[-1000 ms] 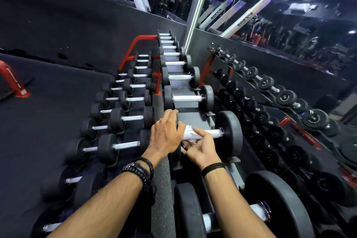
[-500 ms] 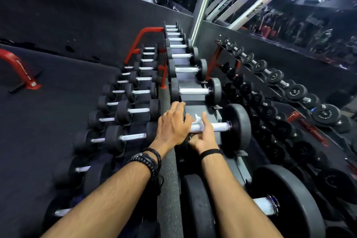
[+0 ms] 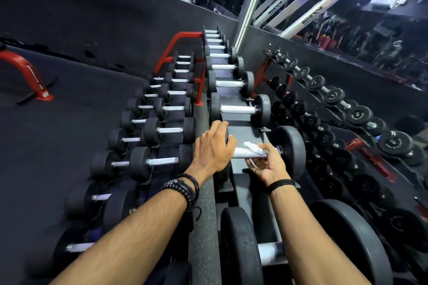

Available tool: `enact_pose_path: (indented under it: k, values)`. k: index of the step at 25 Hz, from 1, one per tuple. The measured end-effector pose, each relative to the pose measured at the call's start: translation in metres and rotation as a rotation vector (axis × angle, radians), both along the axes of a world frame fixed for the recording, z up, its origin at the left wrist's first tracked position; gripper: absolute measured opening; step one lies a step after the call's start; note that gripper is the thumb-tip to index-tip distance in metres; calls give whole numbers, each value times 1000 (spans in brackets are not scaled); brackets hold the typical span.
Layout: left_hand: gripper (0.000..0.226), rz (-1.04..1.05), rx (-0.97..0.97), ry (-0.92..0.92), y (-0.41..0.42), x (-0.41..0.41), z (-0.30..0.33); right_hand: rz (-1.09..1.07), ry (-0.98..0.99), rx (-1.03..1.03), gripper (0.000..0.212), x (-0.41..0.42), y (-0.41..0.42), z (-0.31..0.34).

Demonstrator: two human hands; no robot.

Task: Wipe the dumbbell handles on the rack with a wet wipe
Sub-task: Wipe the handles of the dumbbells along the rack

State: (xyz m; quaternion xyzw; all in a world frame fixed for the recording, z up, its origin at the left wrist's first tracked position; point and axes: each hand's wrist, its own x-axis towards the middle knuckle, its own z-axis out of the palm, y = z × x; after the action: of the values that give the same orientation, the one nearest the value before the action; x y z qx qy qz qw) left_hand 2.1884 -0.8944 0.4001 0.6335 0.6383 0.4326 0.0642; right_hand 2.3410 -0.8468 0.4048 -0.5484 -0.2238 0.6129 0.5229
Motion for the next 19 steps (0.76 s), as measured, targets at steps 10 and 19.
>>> enact_pose_path:
  k: [10,19]
  values:
    - [43,-7,-6,4,0,1,0,55,-204,-18,16,-28,-27,-7]
    - [41,-11,13,1,2,1,-2,-456,-132,20,34,-12,-22,-7]
